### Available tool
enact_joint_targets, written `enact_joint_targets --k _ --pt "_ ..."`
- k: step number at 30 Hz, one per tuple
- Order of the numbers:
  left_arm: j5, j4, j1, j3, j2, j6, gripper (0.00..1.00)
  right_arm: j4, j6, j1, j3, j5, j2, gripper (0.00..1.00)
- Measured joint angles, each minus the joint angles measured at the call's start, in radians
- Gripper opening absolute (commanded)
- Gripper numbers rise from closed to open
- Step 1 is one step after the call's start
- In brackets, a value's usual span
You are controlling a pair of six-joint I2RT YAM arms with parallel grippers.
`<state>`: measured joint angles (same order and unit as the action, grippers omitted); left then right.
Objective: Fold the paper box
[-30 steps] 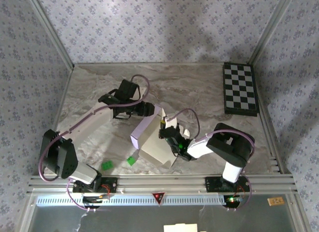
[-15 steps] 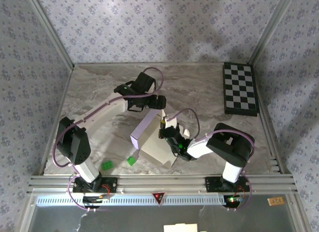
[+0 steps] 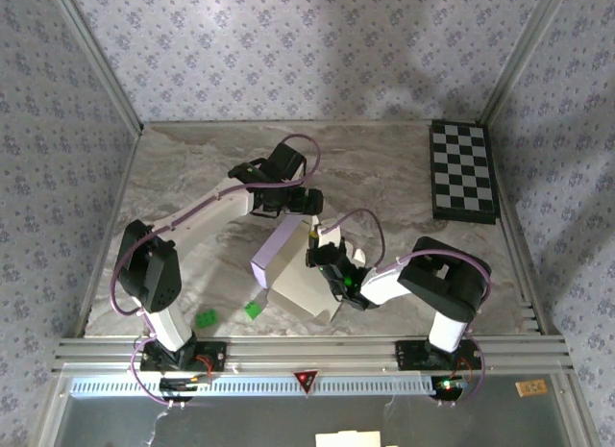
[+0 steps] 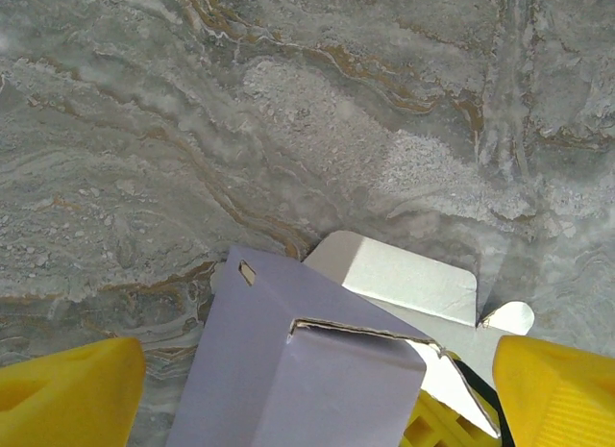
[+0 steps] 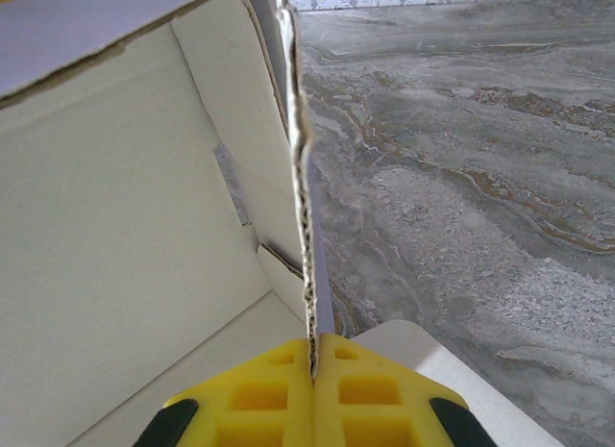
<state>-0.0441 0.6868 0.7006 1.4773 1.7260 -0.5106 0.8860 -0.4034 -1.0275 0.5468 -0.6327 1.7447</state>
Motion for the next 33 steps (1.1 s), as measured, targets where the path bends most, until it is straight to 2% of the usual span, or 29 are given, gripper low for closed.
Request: enact_joint_targets --k 15,19,22,29,33 --pt "-0.019 -0.026 0.003 -0.006 0.046 -0.011 0.72 -0.005 0.004 -0.001 0.002 0.000 -0.001 0.01" --pt "-0.023 -0.034 0.003 -0.011 0.045 -0.011 0.68 -0.042 0.022 -0.001 0.007 0.000 -0.020 0.18" --pt "-0.023 -0.043 0.003 -0.018 0.043 -0.011 0.67 -0.087 0.051 -0.001 0.007 0.001 -0.061 0.26" --pt "-0.022 -0.053 0.003 -0.032 0.041 -0.005 0.63 -0.182 0.105 0.001 -0.003 0.037 -0.233 0.34" --pt "-0.022 -0.065 0.003 -0.047 0.033 0.002 0.62 -0.251 0.114 0.028 -0.028 0.075 -0.338 0.35"
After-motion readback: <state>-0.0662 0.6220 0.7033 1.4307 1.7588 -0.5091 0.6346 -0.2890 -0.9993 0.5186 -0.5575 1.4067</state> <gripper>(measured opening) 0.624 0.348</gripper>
